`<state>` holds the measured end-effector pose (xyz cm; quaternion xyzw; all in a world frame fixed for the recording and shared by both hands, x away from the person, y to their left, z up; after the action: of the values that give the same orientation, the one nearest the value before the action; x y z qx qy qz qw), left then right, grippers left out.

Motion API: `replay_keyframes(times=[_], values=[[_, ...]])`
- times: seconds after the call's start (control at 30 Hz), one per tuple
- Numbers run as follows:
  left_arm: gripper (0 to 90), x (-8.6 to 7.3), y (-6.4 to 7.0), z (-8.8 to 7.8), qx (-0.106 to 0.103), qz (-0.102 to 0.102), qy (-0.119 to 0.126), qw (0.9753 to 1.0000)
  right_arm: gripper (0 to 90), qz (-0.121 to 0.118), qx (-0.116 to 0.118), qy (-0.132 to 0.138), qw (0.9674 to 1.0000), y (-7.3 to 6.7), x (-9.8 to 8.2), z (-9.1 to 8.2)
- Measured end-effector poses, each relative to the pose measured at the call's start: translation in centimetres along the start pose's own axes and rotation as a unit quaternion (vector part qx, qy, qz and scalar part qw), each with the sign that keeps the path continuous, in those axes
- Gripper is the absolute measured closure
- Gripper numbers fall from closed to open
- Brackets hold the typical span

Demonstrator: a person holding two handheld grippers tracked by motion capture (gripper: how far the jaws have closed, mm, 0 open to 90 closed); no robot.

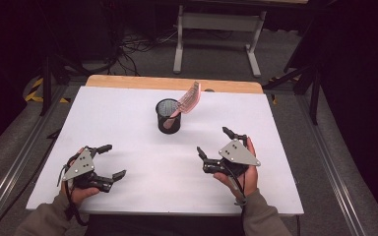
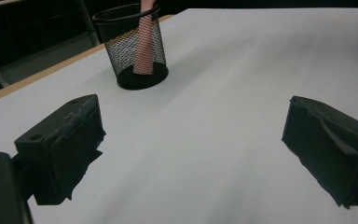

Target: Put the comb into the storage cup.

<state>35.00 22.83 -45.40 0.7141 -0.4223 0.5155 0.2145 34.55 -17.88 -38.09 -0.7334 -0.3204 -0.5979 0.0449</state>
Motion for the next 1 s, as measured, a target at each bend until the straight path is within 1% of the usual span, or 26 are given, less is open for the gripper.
replay_keyframes(times=[0.1, 0.37, 0.53, 0.6, 0.9, 0.93, 1.0], values=[[6.0, 0.0, 0.0, 0.0, 0.001, 0.002, 0.0, 1.0, 5.9, -0.012, -0.003, -0.004, 0.9999, -0.2, -0.3, -0.2], [5.8, 0.0, 0.0, -0.1, 0.0, 0.002, 0.003, 1.0, 5.9, -0.019, 0.0, -0.012, 0.9997, -0.4, -1.3, -0.5], [5.9, 0.0, 0.0, -0.1, -0.001, 0.003, 0.002, 1.0, 5.9, -0.028, -0.003, -0.018, 0.9994, -0.5, -1.9, -0.8], [5.8, 0.0, 0.0, -0.1, -0.001, 0.004, 0.0, 1.0, 5.9, -0.034, -0.008, -0.022, 0.9992, -0.5, -2.1, -0.9], [5.8, 0.0, 0.0, 0.0, -0.002, 0.005, 0.0, 1.0, 5.9, -0.026, -0.01, -0.029, 0.9992, 0.1, -3.3, -1.5], [5.8, 0.0, 0.0, 0.0, -0.003, 0.006, -0.001, 1.0, 5.9, -0.022, -0.009, -0.031, 0.9992, 0.2, -3.7, -1.7], [5.8, 0.0, 0.0, 0.0, -0.002, 0.005, 0.0, 1.0, 5.9, -0.021, -0.008, -0.035, 0.9991, 0.3, -4.1, -1.8]])
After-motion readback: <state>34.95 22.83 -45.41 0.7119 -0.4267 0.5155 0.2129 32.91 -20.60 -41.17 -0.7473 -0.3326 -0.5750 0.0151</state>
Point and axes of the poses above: each handheld gripper's, and its own axes: z roughly forward along the jaws, x roughly out of its top, y roughly to its right, the point moved 1 cm from there along z, roughly forward along the jaws, and after that the axes turned 5 degrees about -y, right-handed, at the moved point
